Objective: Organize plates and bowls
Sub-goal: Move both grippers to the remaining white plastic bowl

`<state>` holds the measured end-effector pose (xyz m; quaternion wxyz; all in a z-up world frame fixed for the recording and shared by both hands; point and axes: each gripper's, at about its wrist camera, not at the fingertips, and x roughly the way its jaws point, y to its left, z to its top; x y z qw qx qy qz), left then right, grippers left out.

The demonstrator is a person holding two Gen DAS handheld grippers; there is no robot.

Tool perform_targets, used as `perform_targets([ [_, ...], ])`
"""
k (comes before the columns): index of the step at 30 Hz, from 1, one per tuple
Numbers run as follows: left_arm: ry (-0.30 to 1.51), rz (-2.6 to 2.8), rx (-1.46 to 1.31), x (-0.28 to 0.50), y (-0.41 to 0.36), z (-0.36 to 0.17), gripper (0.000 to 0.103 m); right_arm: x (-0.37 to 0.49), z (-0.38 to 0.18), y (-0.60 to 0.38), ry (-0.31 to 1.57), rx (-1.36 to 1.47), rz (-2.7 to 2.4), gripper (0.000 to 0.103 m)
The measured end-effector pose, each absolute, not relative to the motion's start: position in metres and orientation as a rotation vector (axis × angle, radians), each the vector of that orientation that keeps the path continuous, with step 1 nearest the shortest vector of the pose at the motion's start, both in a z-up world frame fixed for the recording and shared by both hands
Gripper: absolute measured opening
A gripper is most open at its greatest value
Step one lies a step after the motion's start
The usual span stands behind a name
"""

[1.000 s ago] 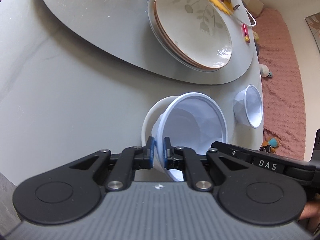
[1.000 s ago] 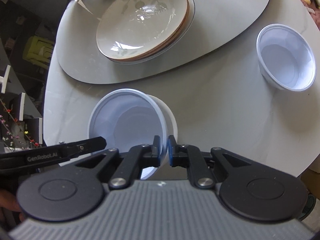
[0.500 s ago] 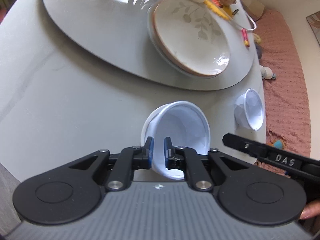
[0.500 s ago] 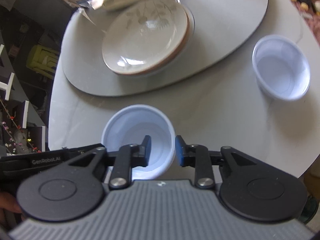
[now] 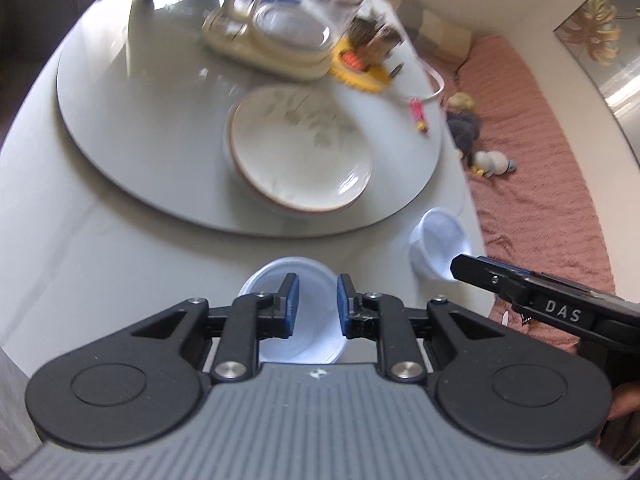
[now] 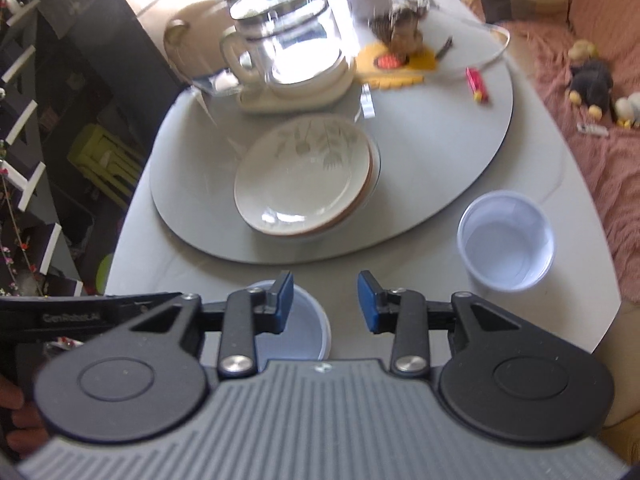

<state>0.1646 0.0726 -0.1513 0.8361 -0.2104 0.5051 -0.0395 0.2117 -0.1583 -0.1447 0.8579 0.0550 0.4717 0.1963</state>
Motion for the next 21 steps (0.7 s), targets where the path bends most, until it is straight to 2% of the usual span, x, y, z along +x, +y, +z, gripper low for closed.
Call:
perform_targets([
  [10, 0.972, -0.081, -0.389, 0.156, 0.045, -0.104, 0.023, 0.204, -0.121, -0.186, 0.897, 0.128, 0.39, 0.038],
  [21, 0.952, -0.083, -0.34, 0.154, 0.004, -0.092, 0.023, 0.2, -0.114, -0.208, 0.883, 0.113, 0.411, 0.038],
])
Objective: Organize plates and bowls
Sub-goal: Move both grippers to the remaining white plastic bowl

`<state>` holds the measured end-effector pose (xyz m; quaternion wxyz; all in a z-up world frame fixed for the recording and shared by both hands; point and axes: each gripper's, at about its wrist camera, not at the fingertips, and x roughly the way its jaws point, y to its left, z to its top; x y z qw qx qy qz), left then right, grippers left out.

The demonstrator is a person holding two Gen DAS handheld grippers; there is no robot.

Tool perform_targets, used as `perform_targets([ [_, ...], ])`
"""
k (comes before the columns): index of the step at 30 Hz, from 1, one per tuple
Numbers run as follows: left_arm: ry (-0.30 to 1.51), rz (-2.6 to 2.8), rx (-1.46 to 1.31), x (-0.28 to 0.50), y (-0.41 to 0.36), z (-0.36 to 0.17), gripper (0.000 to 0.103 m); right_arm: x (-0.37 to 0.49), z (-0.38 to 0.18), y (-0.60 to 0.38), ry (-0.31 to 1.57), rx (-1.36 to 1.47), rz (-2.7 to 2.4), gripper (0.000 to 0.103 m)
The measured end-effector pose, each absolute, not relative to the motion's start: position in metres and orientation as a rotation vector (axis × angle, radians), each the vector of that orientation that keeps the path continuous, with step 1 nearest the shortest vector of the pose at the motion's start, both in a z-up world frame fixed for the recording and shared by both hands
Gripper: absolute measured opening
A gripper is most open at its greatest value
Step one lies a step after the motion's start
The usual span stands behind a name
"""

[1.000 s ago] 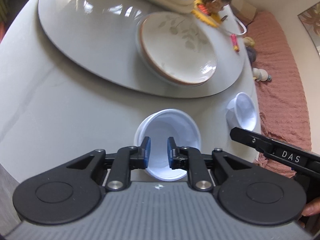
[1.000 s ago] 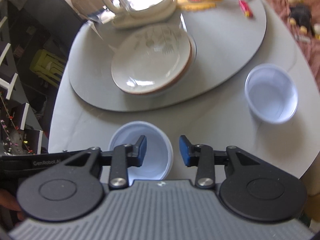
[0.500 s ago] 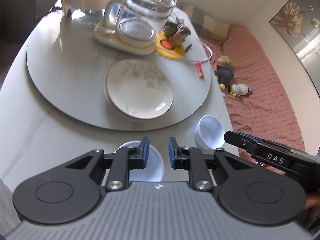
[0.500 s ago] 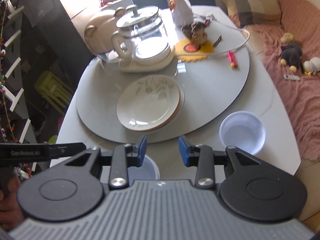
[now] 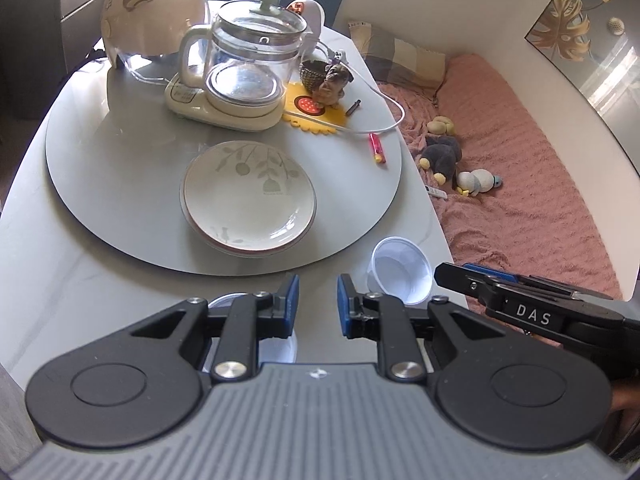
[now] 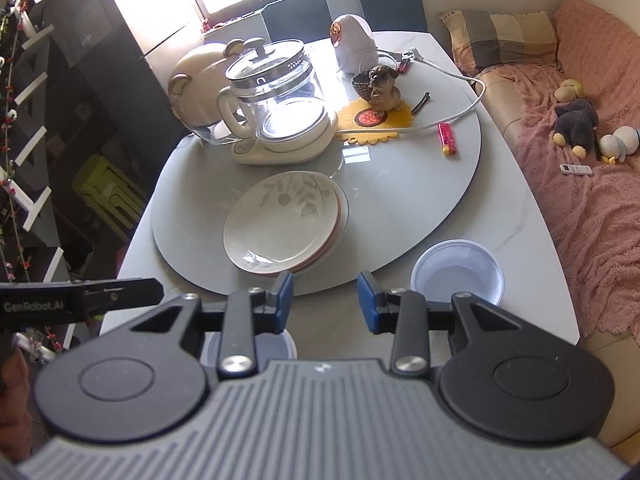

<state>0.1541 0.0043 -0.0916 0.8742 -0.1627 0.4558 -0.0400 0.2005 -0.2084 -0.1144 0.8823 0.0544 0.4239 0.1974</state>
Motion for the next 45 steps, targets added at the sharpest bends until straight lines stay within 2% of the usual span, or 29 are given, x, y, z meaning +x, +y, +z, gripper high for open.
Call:
perform_targets([
  [11, 0.96, -0.158, -0.34, 0.165, -0.053, -0.098, 0.023, 0.195, -0.113, -0.255, 0.865, 0.099, 0.379, 0.038],
  [15, 0.964, -0.169, -0.323, 0.175, -0.073, -0.1, 0.03, 0.197, -0.117, -0.275, 0.882, 0.109, 0.352, 0.038],
  [20, 0.975, -0.187, -0.311, 0.188, -0.09, -0.107, 0.032, 0.199, -0.121, -0.295, 0.884, 0.123, 0.319, 0.038],
  [25, 0.996, -0.18, -0.247, 0.213, -0.105, -0.133, 0.032, 0.205, -0.134, -0.313, 0.884, 0.156, 0.283, 0.038],
  [34, 0.971, -0.224, -0.307, 0.267, -0.12, -0.156, 0.032, 0.229, -0.163, -0.324, 0.903, 0.246, 0.235, 0.039],
  [45, 1.101, -0.184, -0.249, 0.314, -0.14, -0.217, 0.032, 0.272, -0.213, -0.351, 0.964, 0.295, 0.172, 0.039],
])
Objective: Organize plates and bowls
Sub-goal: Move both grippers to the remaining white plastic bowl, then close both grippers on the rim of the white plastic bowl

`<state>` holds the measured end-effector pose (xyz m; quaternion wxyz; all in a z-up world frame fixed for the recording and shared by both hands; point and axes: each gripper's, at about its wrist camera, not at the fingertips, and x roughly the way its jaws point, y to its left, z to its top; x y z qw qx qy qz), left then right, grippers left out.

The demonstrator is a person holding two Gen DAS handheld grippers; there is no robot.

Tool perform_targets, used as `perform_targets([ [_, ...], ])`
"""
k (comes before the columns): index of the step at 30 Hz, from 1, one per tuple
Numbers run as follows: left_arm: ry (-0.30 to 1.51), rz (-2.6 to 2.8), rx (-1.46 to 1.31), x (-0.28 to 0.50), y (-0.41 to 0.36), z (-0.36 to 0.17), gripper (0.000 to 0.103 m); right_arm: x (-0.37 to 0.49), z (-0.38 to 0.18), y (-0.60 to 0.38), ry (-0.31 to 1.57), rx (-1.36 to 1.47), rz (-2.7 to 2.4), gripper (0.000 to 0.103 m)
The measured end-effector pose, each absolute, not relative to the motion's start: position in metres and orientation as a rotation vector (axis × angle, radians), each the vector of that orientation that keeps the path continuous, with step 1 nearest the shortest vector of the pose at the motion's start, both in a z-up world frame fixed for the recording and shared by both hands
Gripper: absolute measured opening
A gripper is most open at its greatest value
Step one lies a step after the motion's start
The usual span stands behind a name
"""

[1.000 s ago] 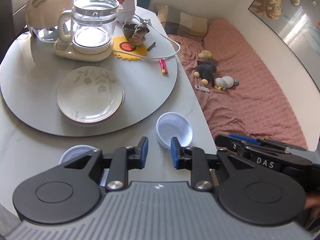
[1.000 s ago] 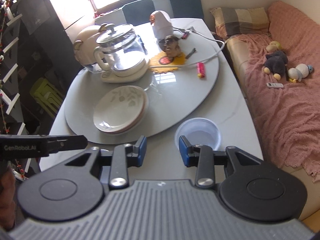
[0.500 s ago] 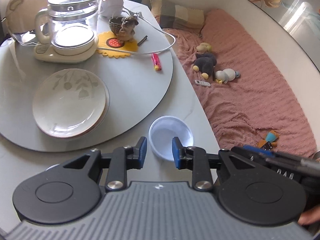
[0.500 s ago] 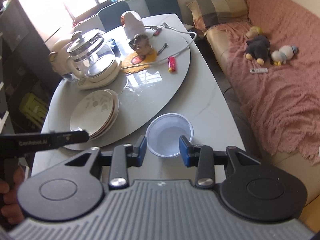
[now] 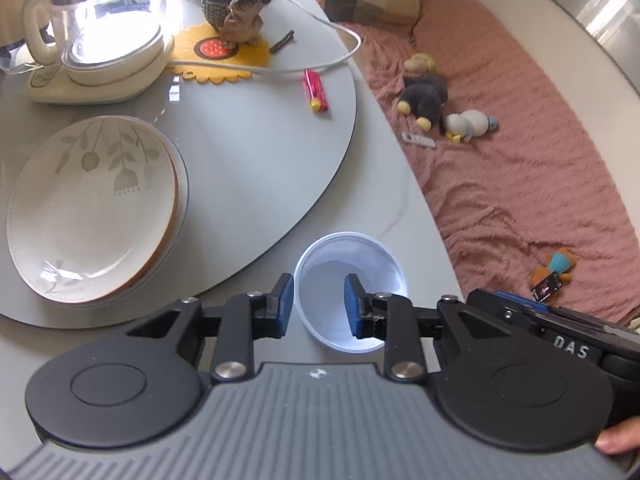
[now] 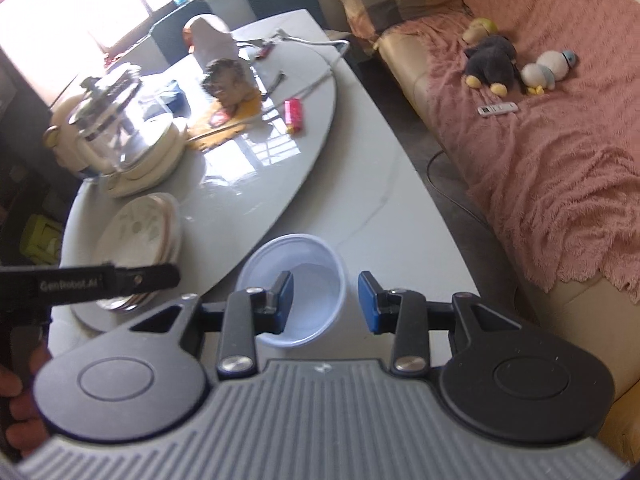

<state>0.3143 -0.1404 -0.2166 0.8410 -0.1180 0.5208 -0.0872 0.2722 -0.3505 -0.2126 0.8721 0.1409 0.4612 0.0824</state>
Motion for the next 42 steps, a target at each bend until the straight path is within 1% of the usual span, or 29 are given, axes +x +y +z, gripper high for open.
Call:
perform_targets([
  [8, 1.175, -0.16, -0.237, 0.332, -0.151, -0.251, 0.032, 0.289, -0.242, -0.36, 1.027, 0.374, 0.194, 0.039],
  [18, 1.265, -0.136, -0.318, 0.346, -0.145, -0.304, 0.032, 0.316, -0.272, -0.349, 1.085, 0.413, 0.227, 0.038],
  [21, 1.274, -0.132, -0.36, 0.35, -0.142, -0.317, 0.032, 0.323, -0.282, -0.346, 1.118, 0.417, 0.227, 0.034],
  [24, 1.284, -0.136, -0.398, 0.352, -0.139, -0.327, 0.032, 0.329, -0.288, -0.343, 1.139, 0.399, 0.231, 0.033],
  [26, 1.291, -0.137, -0.435, 0.354, -0.137, -0.334, 0.031, 0.331, -0.29, -0.341, 1.141, 0.386, 0.236, 0.03],
  [31, 1.272, -0.122, -0.431, 0.355, -0.141, -0.337, 0.03, 0.335, -0.296, -0.336, 1.158, 0.372, 0.239, 0.024],
  [32, 1.262, -0.124, -0.436, 0.355, -0.141, -0.337, 0.029, 0.335, -0.297, -0.336, 1.157, 0.372, 0.238, 0.023],
  [33, 1.252, -0.119, -0.448, 0.354, -0.14, -0.335, 0.024, 0.335, -0.297, -0.336, 1.155, 0.369, 0.231, 0.017],
  [34, 1.245, -0.109, -0.458, 0.354, -0.139, -0.335, 0.019, 0.335, -0.297, -0.336, 1.157, 0.363, 0.223, 0.014],
  [37, 1.237, -0.094, -0.467, 0.353, -0.138, -0.334, 0.013, 0.334, -0.298, -0.336, 1.155, 0.363, 0.221, 0.012],
  [42, 1.249, -0.099, -0.437, 0.355, -0.138, -0.333, 0.009, 0.332, -0.297, -0.331, 1.169, 0.342, 0.233, 0.011],
])
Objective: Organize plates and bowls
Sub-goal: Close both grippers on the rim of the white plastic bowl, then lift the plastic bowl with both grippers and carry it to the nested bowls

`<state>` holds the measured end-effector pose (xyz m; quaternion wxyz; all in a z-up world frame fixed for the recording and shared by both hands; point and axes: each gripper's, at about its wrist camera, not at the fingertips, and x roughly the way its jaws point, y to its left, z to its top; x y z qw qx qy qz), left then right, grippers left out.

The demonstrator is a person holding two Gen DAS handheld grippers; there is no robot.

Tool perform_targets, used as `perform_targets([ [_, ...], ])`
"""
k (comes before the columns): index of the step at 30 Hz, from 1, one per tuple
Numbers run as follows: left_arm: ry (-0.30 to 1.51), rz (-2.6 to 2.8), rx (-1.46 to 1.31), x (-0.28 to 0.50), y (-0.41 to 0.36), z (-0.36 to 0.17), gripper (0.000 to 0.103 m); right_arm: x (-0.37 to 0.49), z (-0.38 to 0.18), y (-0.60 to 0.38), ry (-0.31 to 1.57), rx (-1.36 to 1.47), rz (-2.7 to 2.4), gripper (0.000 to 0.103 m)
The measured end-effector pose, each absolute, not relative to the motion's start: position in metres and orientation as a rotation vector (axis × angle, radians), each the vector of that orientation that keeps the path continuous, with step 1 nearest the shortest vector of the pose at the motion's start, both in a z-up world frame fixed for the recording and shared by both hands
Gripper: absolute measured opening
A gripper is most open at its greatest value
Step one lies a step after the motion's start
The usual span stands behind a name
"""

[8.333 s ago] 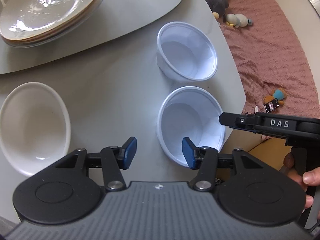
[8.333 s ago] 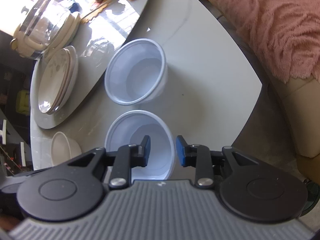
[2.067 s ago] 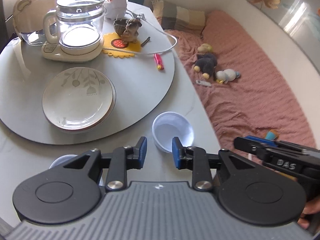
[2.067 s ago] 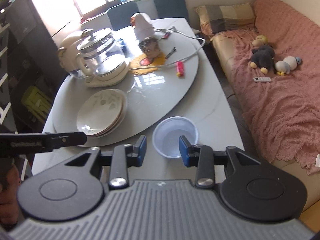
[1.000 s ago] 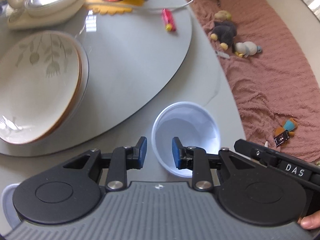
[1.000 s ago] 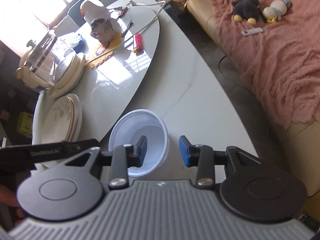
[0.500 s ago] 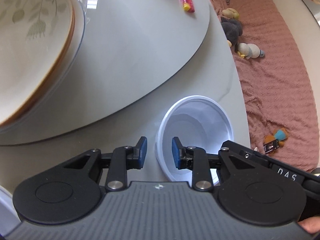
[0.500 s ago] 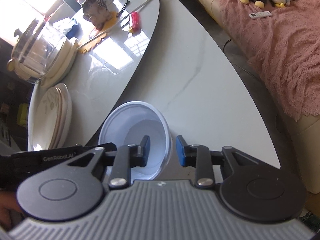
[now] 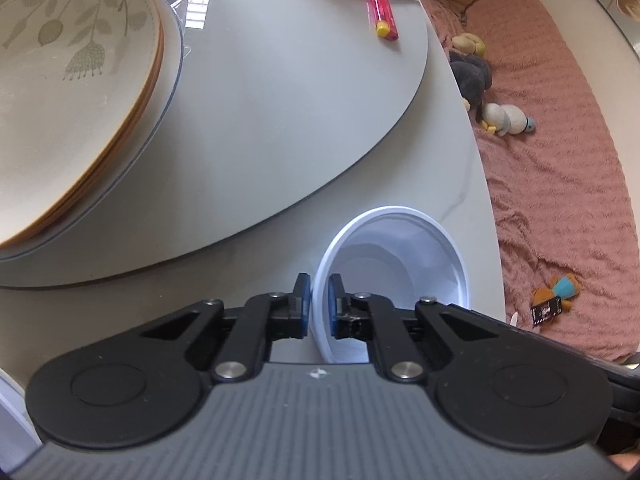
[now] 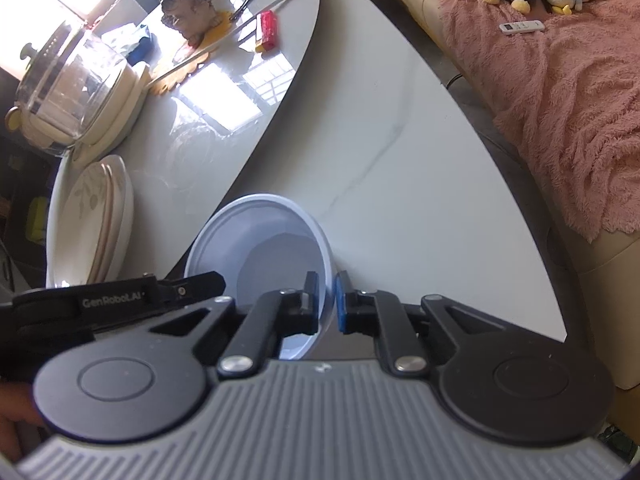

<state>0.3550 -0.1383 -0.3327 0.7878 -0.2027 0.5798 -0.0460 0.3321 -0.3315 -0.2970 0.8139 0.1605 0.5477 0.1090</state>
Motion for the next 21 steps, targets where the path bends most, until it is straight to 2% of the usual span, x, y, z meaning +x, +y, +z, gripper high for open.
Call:
perform_targets([
  [10, 1.229, -0.111, -0.448, 0.34, -0.127, -0.308, 0.008, 0.307, -0.271, -0.32, 1.162, 0.346, 0.249, 0.011],
  [21, 1.2, -0.162, -0.451, 0.297, -0.112, -0.252, 0.008, 0.267, -0.219, -0.312, 1.141, 0.313, 0.286, 0.011],
])
